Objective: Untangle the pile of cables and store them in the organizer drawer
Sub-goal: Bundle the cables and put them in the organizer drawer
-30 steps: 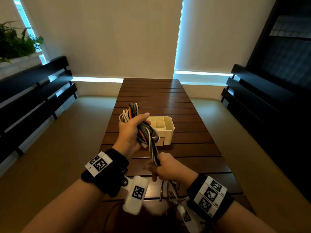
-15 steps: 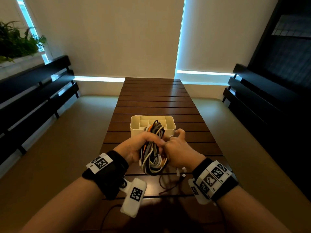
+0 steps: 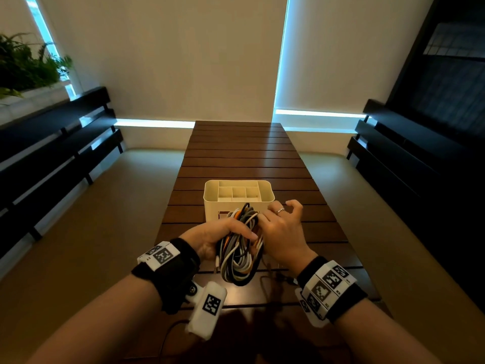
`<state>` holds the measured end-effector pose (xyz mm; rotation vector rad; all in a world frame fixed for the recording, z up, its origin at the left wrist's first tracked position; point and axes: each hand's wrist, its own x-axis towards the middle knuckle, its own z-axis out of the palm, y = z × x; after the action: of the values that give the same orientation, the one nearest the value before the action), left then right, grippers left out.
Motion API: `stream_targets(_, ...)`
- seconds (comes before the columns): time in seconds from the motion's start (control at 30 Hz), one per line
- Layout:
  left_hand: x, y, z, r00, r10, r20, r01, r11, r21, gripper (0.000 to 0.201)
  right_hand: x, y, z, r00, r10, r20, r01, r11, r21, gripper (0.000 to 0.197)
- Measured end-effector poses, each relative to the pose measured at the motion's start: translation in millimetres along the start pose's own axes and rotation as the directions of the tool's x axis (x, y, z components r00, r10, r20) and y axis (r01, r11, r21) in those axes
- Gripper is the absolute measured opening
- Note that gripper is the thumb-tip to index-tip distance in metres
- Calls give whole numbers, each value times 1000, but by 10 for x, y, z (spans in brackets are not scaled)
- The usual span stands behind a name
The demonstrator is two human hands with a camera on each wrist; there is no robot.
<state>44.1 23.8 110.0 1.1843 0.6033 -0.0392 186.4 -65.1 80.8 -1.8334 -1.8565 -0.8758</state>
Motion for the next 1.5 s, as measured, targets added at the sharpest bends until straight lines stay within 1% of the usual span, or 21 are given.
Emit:
stream_targets(0.07, 7, -22, 9, 1000, -22, 6, 21, 998, 54, 5, -4, -9, -7, 998, 22, -63, -23, 1000, -5, 18)
stream_targets(0.1, 14, -43, 13, 1000, -21, 10, 20, 997, 70, 10, -9, -3, 6, 998, 19, -62, -20, 1000, -20, 14)
stream_targets(0.17, 39, -94, -3, 999, -35, 33, 33, 997, 65, 21, -32, 15, 57, 1000, -3, -30, 2, 999, -41, 19)
stream_targets(0.27, 49, -162, 10, 996, -53, 66, 49, 997, 64, 20, -68, 81, 122, 997, -76, -25, 75, 997, -30, 24)
stream_targets(0.33, 60, -215, 10, 993, -79, 91, 69, 991, 112, 22, -90, 124, 138, 987, -141, -74, 141, 990, -7, 20)
stream_targets(0.4, 83, -268, -3, 986, -102, 135, 82, 986, 148, 31, -97, 138, 132, 978, -185, -94, 187, 982, 23, 13)
stream_targets(0.47, 94, -289, -15, 980, -122, 157, 99, 984, 147, 32, -95, 137, 140, 974, -215, -66, 218, 974, 54, 9)
stream_targets(0.53, 100, -305, -13, 973, -138, 184, 115, 985, 128, 26, -82, 121, 141, 971, -239, -17, 240, 967, 81, 11)
stream_targets(0.63, 81, -326, -14, 977, -131, 169, 113, 987, 114, 20, -41, 71, 74, 968, -246, 52, 242, 967, 77, 14)
stream_targets(0.73, 55, -354, -16, 984, -81, 160, 68, 994, 88, 19, -7, 39, -11, 956, -266, 123, 258, 963, 75, 19)
stream_targets(0.83, 57, -392, -17, 986, -10, 167, -3, 997, 81, 22, 26, 51, -65, 944, -279, 177, 277, 960, 40, 17)
stream_targets(0.9, 58, -399, -17, 983, 25, 181, -50, 989, 137, 31, 37, 48, -104, 932, -285, 225, 289, 957, 15, 9)
stream_targets(0.97, 53, -379, -16, 978, 36, 203, -77, 977, 197, 44, 60, 23, -150, 918, -275, 285, 287, 958, -2, 11)
stream_targets(1.0, 53, -374, -16, 978, 45, 203, -88, 974, 211, 42, 76, 7, -171, 913, -253, 320, 272, 962, -15, 13)
stream_targets(1.1, 72, -398, -11, 981, 110, 161, -140, 972, 190, 14, 123, -46, -225, 917, -158, 367, 190, 980, -54, 18)
stream_targets(1.17, 67, -409, -10, 976, 151, 159, -181, 964, 194, 16, 133, -60, -243, 913, -131, 387, 165, 985, -57, 19)
stream_targets(1.27, 62, -434, -25, 962, 214, 166, -249, 941, 231, 40, 137, -68, -291, 875, -166, 455, 221, 973, -71, 18)
stream_targets(1.33, 67, -452, -22, 961, 240, 140, -272, 916, 294, 52, 179, -67, -367, 830, -194, 523, 261, 964, -57, 14)
stream_targets(1.37, 76, -464, -14, 958, 260, 123, -287, 901, 325, 50, 199, -66, -404, 808, -202, 554, 276, 960, -52, 11)
stream_targets(1.43, 91, -466, 7, 943, 321, 88, -330, 864, 381, 35, 209, -60, -416, 764, -201, 613, 290, 956, -47, 16)
stream_targets(1.5, 93, -448, 11, 938, 340, 64, -337, 853, 399, 31, 193, -63, -408, 759, -176, 627, 255, 966, -37, 19)
